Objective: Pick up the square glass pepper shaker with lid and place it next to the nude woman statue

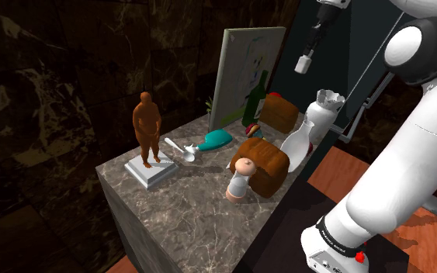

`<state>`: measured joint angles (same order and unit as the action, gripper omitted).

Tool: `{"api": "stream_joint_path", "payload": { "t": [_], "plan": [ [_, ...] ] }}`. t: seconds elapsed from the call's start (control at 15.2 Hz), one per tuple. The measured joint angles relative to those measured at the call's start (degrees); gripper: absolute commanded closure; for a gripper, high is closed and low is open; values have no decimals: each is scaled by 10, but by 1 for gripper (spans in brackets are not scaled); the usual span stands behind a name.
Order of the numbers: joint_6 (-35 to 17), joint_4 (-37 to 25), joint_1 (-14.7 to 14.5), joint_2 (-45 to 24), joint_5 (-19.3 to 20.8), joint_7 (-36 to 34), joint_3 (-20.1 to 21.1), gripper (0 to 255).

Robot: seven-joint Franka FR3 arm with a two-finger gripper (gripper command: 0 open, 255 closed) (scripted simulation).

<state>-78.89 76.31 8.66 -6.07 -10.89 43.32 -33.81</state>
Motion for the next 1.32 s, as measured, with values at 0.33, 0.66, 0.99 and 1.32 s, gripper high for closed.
{"api": "stream_joint_path", "payload": {
  "t": [0.33, 0.66, 0.99, 1.32],
  "plan": [
    [51, -74, 14, -28, -19, 3, -5, 255],
    [45, -38, -26, 16, 6, -48, 16, 255],
    [19, 38, -77, 87, 41, -132, 60, 255],
    [-7, 110, -114, 148, 64, -217, 113, 255]
  ]
}}
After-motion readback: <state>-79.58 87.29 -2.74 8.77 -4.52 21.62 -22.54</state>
